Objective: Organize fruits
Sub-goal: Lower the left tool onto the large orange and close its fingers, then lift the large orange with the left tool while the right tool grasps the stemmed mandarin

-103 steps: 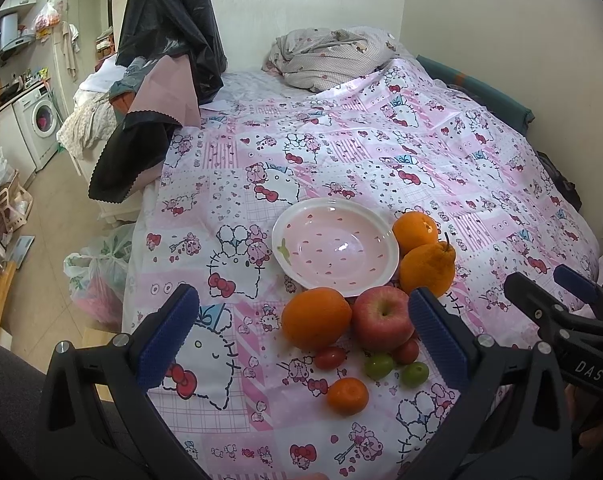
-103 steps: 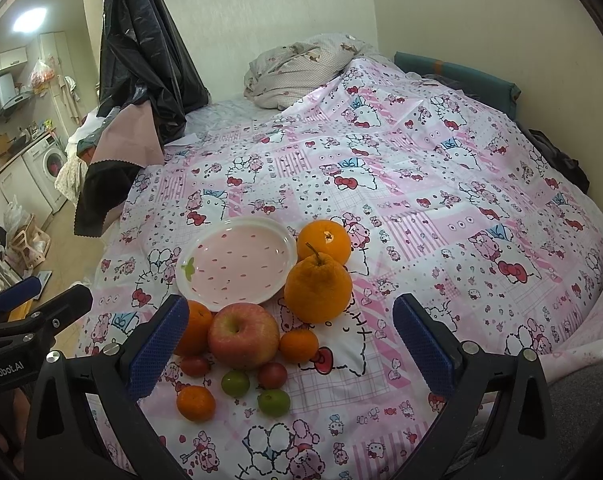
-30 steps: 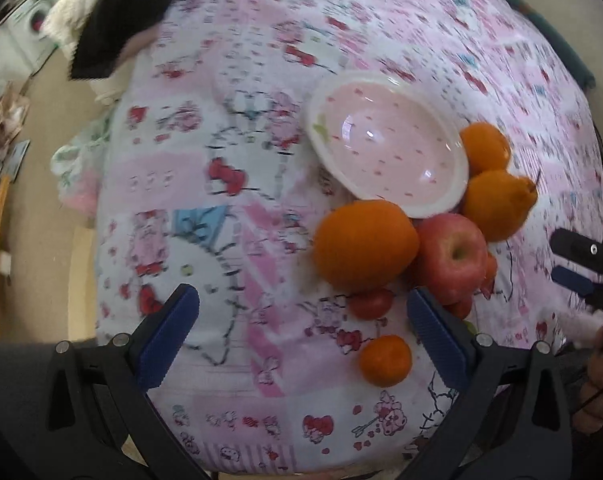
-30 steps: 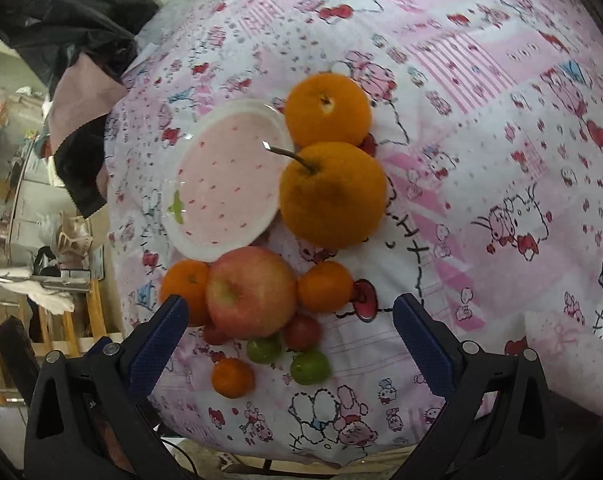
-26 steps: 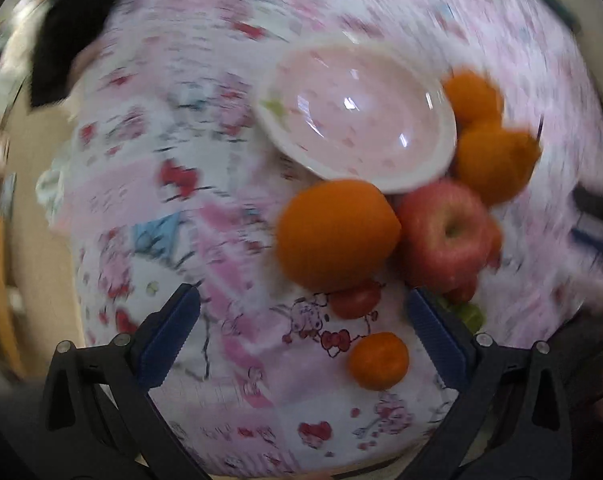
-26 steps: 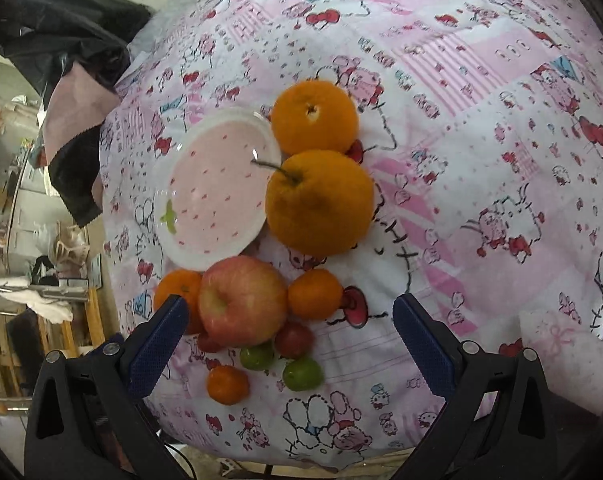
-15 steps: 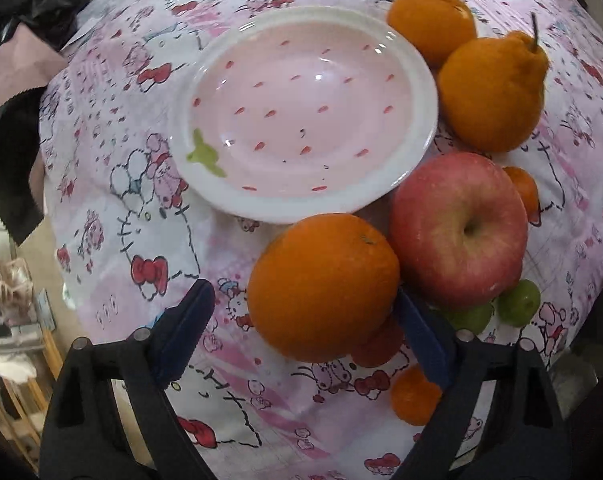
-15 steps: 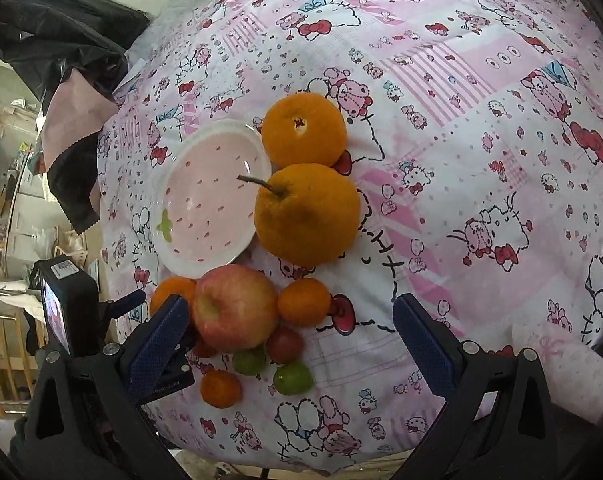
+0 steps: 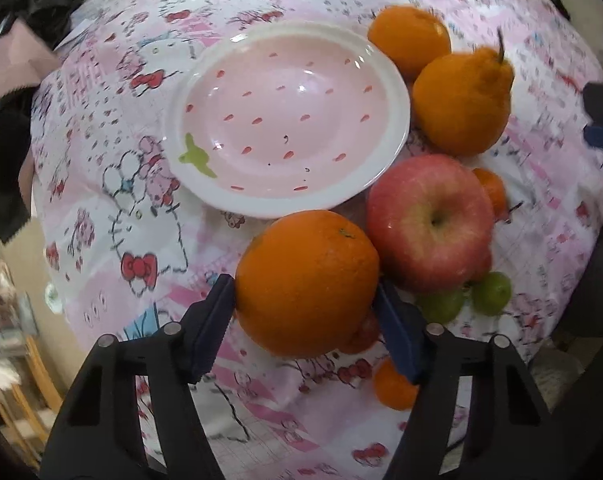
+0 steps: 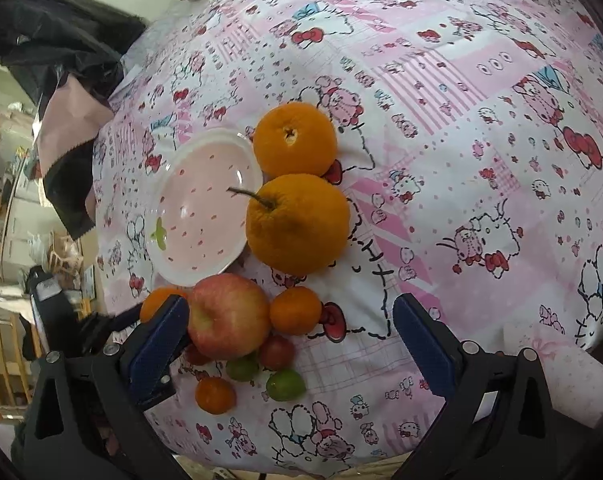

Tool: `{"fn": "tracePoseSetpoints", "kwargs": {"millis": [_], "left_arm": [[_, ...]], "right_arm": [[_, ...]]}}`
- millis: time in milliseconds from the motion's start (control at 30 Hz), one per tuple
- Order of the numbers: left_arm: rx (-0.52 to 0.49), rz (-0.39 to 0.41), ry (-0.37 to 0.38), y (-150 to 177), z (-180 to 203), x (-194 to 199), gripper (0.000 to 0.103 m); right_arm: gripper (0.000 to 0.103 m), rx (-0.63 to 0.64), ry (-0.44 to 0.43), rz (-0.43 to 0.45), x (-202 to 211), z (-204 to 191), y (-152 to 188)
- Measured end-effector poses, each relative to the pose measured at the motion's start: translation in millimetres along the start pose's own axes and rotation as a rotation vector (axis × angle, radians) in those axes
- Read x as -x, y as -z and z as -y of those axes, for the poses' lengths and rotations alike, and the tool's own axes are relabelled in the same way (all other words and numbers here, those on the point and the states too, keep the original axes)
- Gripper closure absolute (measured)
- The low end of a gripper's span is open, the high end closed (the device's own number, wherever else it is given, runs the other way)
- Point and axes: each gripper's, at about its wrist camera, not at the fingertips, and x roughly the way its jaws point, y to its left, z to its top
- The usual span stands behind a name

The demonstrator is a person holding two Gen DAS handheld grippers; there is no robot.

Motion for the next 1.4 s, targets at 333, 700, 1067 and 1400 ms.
{"fn": "tracePoseSetpoints", "kwargs": {"millis": [333,700,1067,1400], "left_arm": [[0.331,0.158,0.115,24,-39,63,0.038],[0.458,0.249,0.106,18,-62,65,0.037],[0.459,0.259,0.104,12,-61,61,0.037],[0.435,0.285,0.093,10,-57,61,0.037]], "right_arm": [[0.0,0.132,0.156,-0.003,-16,-17,-10],[0.0,0.235,0.231,-0.064,-72,-37,-28],[0.015,0.276,0.278,-0.078,-101,-41,-34],[0.023,0.275,0.233,-0.063,-94,-36,-34]]}}
